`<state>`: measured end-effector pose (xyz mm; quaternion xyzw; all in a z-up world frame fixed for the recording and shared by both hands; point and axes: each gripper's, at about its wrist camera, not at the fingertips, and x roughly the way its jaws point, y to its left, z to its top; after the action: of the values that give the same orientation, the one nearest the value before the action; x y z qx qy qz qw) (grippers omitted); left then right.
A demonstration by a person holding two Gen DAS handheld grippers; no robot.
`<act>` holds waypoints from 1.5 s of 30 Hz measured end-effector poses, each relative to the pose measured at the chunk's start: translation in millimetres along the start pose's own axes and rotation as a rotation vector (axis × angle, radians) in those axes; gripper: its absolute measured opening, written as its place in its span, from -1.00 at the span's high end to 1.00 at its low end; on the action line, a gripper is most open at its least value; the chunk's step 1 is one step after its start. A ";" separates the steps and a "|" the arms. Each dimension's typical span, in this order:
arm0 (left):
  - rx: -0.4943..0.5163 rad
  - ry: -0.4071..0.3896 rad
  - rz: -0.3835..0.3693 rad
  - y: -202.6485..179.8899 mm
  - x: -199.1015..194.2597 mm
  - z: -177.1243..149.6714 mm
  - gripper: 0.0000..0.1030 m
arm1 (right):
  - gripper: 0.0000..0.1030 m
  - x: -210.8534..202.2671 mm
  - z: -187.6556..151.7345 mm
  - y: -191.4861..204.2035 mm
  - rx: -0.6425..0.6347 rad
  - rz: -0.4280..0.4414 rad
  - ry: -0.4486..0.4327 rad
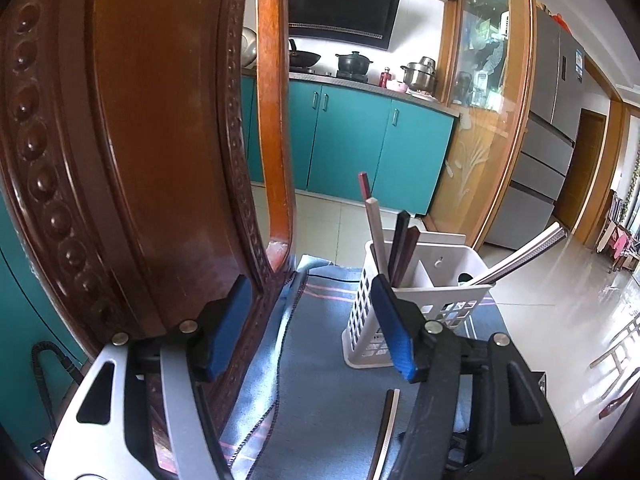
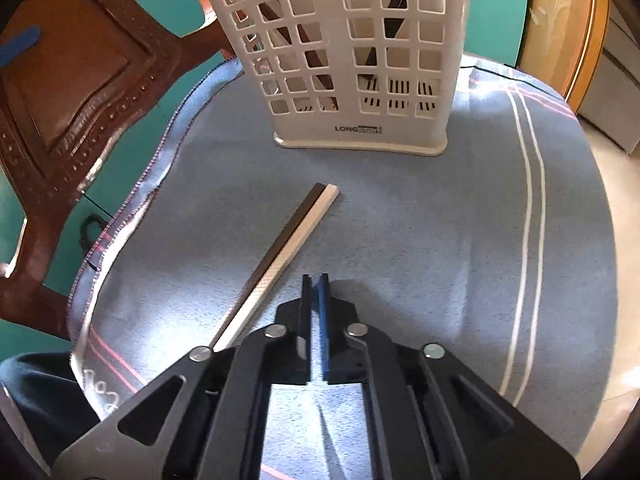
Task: Organize utensils
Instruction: 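Grasp a pale wooden chopstick with the right gripper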
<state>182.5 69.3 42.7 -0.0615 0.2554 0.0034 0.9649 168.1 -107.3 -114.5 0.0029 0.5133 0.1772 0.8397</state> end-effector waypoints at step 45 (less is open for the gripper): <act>0.086 0.116 0.029 -19.8 22.0 -17.3 -0.39 | 0.99 -5.3 1.1 16.1 0.031 0.034 -0.025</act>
<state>193.8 47.0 19.3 -0.0164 0.3118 0.0031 0.9500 162.1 -93.6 -106.4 0.0267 0.5054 0.1833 0.8428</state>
